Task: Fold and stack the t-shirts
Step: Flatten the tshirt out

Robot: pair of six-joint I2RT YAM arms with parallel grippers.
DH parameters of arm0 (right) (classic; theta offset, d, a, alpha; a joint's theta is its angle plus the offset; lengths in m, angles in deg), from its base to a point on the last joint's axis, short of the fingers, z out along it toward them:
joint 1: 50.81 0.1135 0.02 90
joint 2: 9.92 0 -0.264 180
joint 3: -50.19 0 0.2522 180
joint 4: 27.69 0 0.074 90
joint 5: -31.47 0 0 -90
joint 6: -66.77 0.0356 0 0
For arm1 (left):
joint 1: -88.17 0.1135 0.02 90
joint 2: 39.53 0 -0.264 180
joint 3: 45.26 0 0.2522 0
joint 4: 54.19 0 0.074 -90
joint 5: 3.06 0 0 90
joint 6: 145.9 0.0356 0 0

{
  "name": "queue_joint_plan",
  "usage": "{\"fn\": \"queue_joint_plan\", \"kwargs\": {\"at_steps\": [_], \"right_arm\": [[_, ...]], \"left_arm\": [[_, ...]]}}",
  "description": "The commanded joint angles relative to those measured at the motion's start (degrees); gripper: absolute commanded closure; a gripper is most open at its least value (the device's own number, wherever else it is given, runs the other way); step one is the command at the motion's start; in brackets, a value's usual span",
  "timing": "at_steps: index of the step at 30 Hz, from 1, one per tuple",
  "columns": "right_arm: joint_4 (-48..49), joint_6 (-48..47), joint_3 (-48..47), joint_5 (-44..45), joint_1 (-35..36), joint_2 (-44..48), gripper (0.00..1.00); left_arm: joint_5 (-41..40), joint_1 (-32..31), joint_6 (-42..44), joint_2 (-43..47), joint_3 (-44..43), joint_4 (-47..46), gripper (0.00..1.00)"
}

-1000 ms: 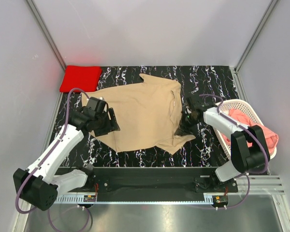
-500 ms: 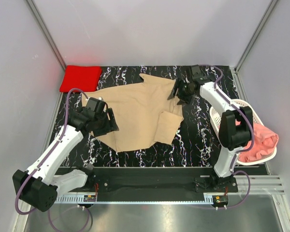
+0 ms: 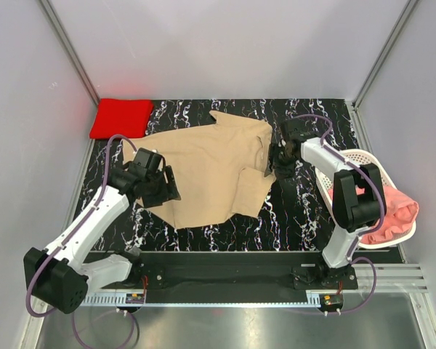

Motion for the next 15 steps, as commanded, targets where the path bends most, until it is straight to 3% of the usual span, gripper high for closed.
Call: {"fn": "queue_joint_plan", "kwargs": {"at_steps": [1, 15], "right_arm": [[1.65, -4.3, -3.39, 3.66, -0.21, -1.87, 0.41], [3.32, -3.35, -5.06, -0.39, -0.3, -6.44, 0.57]], "left_arm": [[1.38, -0.01, 1.3, -0.5, -1.82, -1.88, 0.32], [2.17, -0.01, 3.14, -3.31, -2.52, -2.59, 0.32]]}}
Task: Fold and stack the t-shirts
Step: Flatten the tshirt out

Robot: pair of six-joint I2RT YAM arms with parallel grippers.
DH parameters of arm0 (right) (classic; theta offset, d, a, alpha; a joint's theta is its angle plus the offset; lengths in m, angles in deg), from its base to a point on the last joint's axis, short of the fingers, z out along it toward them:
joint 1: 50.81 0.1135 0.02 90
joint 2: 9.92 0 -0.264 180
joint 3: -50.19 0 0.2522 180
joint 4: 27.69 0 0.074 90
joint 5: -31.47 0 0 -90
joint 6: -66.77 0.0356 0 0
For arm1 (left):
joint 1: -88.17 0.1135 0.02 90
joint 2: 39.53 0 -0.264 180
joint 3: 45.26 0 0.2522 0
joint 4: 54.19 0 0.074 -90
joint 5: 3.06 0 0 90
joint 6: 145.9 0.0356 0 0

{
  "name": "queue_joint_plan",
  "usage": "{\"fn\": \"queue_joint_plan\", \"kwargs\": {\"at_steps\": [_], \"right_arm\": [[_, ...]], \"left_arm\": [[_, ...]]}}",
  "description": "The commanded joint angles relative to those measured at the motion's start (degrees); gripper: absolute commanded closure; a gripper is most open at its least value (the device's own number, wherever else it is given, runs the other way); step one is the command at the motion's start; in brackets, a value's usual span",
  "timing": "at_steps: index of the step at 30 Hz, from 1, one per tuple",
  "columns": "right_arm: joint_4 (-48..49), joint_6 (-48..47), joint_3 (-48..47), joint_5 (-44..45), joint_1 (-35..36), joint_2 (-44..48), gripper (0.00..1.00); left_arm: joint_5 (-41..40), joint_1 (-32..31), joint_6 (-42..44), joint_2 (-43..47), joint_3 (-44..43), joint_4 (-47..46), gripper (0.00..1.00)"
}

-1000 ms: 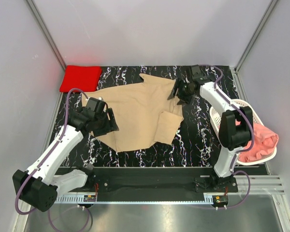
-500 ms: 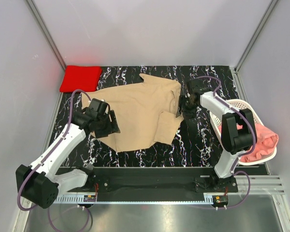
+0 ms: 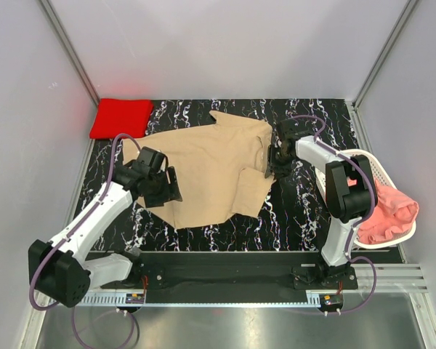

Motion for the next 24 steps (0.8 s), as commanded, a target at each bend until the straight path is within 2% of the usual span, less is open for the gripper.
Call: {"fn": "queue_joint_plan", "kwargs": {"at_steps": [1, 3, 6, 8, 9, 12, 17, 20, 21, 24], "right_arm": [[1.29, -0.11, -2.2, -0.63, -0.21, 0.79, 0.57], [1.28, -0.2, -2.02, -0.54, -0.21, 1.06, 0.59], [1.46, 0.15, -1.93, -1.33, -0.21, 0.89, 0.67], [1.55, 0.76, -2.02, -1.77, -0.3, 0.53, 0.92], [1.29, 0.85, -2.19, -1.59, -0.21, 0.36, 1.0], [-1.43, 1.64, -3.68, -0.89, -0.3, 0.97, 1.0], [-5.91, 4.54, -4.22, -1.68, 0.05, 7.02, 1.0], [-6.88, 4.99, -2.11, -1.07, 0.4, 11.77, 1.0], [-7.15, 4.9, -0.98, -0.89, 0.32, 13.78, 1.0], [-7.68, 4.9, 0.96, -0.71, 0.4, 16.43, 1.0]], "left_arm": [[0.86, -0.01, 1.51, -0.43, -2.41, -2.15, 0.32], [1.03, -0.01, 1.59, -0.78, -2.24, -2.32, 0.32], [1.21, -0.01, 1.68, -1.39, -2.24, -2.76, 0.31], [0.86, 0.08, 1.68, -1.92, -2.76, -2.59, 0.32], [-0.27, 0.08, 1.77, -2.79, -2.94, -2.5, 0.31], [-4.22, 0.08, 2.29, -4.99, -4.52, -1.62, 0.3], [-15.56, 1.22, 3.53, -21.23, -12.93, 3.47, 0.34], [-21.37, 2.98, 2.65, -30.27, -18.21, 6.02, 0.44], [-21.73, 4.37, 2.56, -32.05, -18.93, 5.94, 0.48], [-20.86, 7.01, 3.35, -36.98, -21.39, 3.92, 0.53]]}}
